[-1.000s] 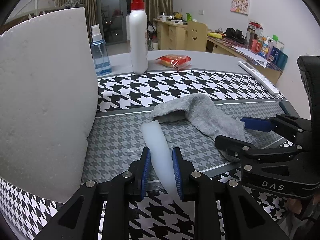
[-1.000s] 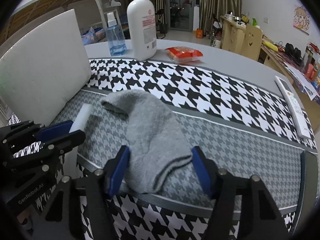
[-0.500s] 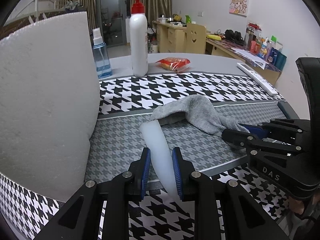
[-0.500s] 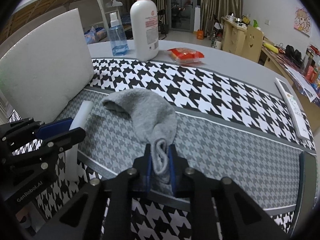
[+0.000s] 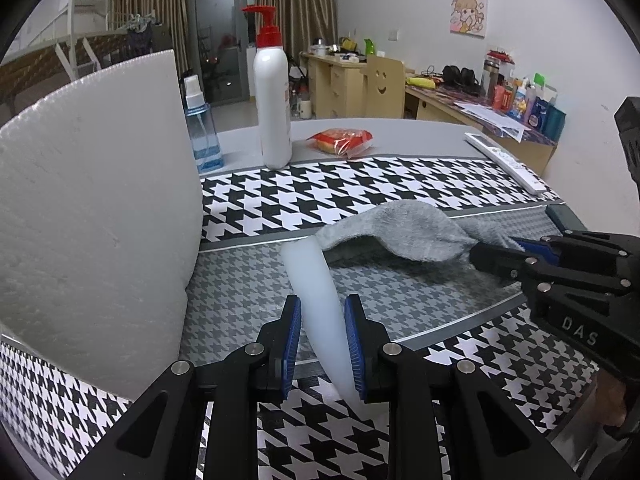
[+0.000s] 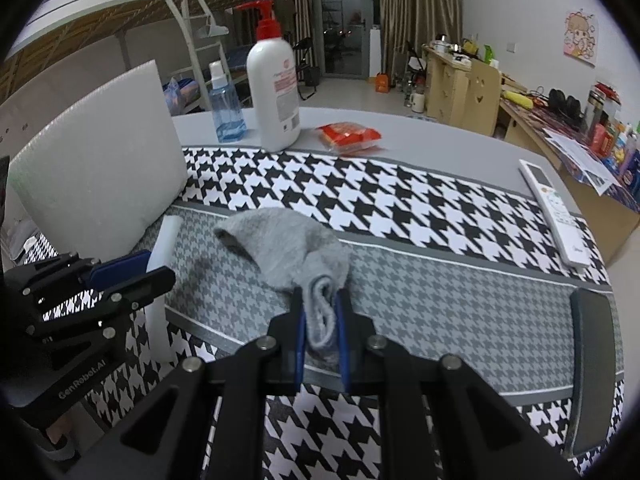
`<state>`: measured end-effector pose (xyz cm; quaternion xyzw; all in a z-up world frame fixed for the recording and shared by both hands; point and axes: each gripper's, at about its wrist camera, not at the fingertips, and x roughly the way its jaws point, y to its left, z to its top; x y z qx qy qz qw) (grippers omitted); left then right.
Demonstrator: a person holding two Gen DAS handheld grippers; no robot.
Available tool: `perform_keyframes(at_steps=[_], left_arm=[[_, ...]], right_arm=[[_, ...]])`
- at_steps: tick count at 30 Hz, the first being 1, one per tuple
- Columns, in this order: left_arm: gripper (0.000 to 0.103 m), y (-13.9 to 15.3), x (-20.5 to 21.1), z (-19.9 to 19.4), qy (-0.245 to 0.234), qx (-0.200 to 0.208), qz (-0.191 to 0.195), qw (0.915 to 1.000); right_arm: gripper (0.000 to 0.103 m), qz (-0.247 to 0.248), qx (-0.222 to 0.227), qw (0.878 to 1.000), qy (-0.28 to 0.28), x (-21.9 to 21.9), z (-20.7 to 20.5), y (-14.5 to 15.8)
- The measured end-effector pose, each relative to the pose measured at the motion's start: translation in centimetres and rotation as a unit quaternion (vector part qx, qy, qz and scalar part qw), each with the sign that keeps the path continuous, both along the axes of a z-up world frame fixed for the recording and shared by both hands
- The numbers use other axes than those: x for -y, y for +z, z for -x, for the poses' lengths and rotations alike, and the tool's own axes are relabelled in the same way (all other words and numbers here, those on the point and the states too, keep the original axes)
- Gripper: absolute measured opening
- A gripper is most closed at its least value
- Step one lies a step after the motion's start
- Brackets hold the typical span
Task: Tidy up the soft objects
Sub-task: 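Close the left tool on the white stick while the right tool grasps the grey sock, then lift the white stick and grey sock off the runner in both tools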
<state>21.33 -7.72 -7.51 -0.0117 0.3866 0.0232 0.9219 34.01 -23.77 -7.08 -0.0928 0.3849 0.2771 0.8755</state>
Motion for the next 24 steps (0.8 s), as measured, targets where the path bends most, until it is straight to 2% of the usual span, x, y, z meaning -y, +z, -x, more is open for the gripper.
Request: perform_keyframes(at_steps=[24], left_arm=[[0.022, 3.0, 1.2, 1.7, -0.021, 0.049, -0.023, 0.9983]], right_arm=[[0.017, -0.057, 0.052, 0.997, -0.029, 3.3, 3.1, 4.1]])
